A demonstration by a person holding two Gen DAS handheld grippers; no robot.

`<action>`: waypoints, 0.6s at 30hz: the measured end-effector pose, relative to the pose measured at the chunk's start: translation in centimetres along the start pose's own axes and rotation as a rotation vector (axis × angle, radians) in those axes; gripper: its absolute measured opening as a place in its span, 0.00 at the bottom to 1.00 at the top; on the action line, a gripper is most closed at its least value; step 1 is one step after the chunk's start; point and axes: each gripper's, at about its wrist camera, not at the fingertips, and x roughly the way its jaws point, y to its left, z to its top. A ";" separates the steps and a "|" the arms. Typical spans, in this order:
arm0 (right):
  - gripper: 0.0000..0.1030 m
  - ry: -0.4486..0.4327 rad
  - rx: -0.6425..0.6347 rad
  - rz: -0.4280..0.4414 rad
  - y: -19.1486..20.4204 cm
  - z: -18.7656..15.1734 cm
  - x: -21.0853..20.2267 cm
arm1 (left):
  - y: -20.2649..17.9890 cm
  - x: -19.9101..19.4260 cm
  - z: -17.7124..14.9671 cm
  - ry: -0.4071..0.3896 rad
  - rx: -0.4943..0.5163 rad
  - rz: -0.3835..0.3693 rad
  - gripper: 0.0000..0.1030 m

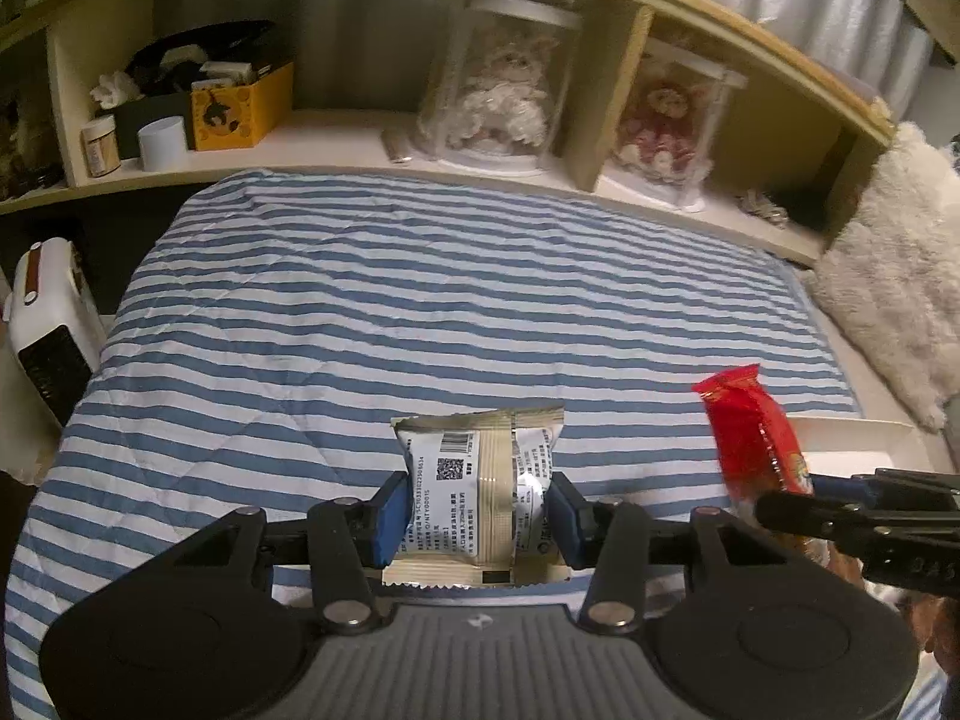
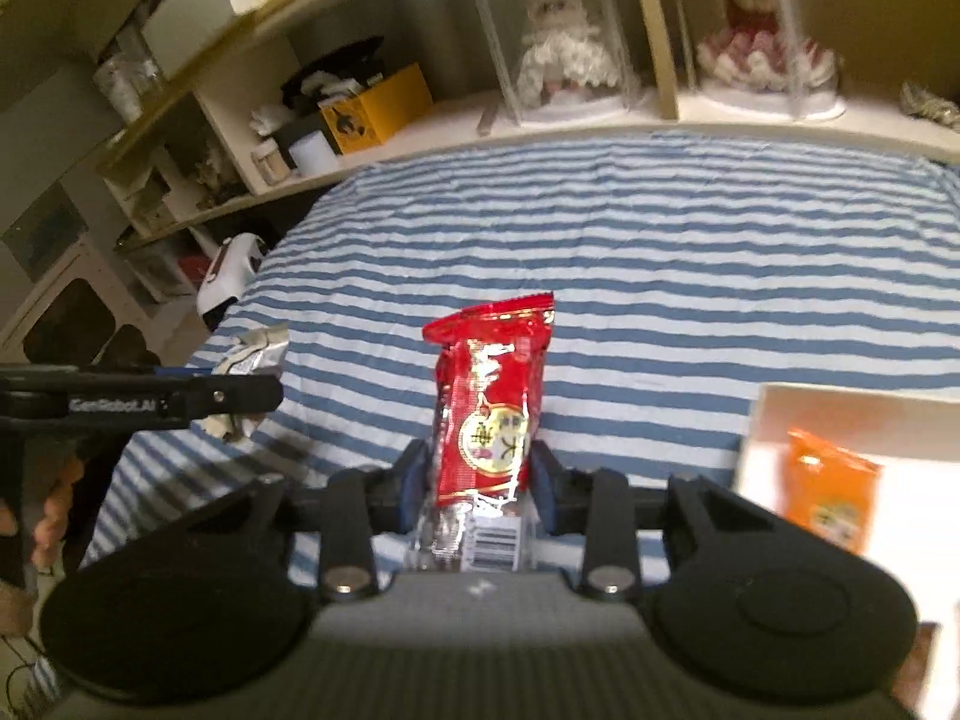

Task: Organize snacks
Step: 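Carry both held packs over the white tray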

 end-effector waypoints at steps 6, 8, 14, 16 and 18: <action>0.40 -0.050 0.001 -0.007 -2.0 -1.0 -5.4 | -2.9 -1.7 -0.2 -0.019 0.008 -0.045 0.49; 0.40 -0.063 0.008 -0.013 -2.9 -1.3 -6.9 | -4.1 -2.1 -0.3 -0.025 0.017 -0.065 0.49; 0.40 -0.098 0.031 -0.049 -5.8 -2.6 -10.8 | -8.4 -2.6 -0.5 -0.035 0.042 -0.130 0.49; 0.40 -0.104 0.038 -0.057 -6.4 -2.8 -11.3 | -9.8 -2.6 -0.7 -0.036 0.052 -0.147 0.49; 0.40 -0.121 0.060 -0.079 -8.3 -3.6 -12.9 | -11.1 -2.4 -0.9 -0.035 0.060 -0.163 0.49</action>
